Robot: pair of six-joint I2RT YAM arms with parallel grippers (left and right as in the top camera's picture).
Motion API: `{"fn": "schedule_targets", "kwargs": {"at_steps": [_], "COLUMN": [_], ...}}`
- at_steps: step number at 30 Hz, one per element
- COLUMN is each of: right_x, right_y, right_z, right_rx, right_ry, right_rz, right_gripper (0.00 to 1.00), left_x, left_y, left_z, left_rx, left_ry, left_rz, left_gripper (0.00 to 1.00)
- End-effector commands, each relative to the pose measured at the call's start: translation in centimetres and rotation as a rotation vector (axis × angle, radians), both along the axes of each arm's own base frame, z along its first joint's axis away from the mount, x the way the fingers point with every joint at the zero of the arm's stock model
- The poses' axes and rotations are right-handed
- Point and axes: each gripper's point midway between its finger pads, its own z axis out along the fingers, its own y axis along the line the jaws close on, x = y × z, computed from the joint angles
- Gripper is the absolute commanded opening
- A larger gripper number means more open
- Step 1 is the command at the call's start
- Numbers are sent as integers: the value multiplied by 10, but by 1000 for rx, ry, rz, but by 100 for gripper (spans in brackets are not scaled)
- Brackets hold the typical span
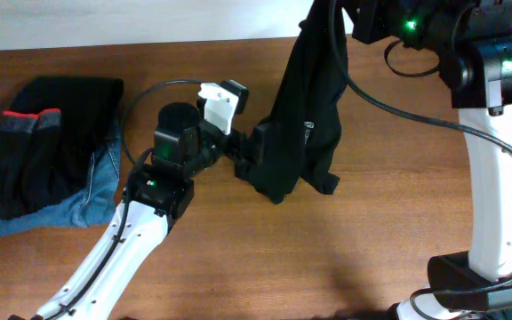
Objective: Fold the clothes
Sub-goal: 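Reach the left gripper to the hanging sweatshirt and grasp its lower edge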
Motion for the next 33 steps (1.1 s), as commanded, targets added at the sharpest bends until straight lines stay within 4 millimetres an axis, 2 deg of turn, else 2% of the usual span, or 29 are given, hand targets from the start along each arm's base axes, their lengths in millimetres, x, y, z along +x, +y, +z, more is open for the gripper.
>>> {"fn": "schedule_targets", "kwargs": {"at_steps": [1, 9, 21, 23, 24, 27, 28, 33], "right_x": [-6, -6, -6, -6, -6, -6, -5, -4], "right_y": [2, 2, 2, 2, 2, 2, 1, -1], "right_z": [10, 10, 10, 10, 10, 10, 10, 9], "right_rx": [9, 9, 9, 9, 9, 9, 8, 5], "right_ry": [-27, -28, -28, -28, -28, -28, -28, -28], "right_rz": [19, 19, 19, 19, 19, 18, 14, 3], "right_gripper": [4, 4, 4, 4, 4, 4, 4, 4], "left_x": [10, 14, 17, 17, 18, 18, 18, 19], "left_y": [0, -21, -28, -28, -28, -28, -28, -24], "left_z": [-12, -64, -108, -115, -116, -116, -116, -110], "left_rx": [17, 67, 111, 117, 119, 119, 119, 120], "left_ry": [24, 124, 213, 225, 228, 228, 227, 215], "left_rz": [30, -8, -18, -18, -17, -17, -17, 1], "left_gripper": [99, 99, 99, 89, 74, 13, 0, 0]}}
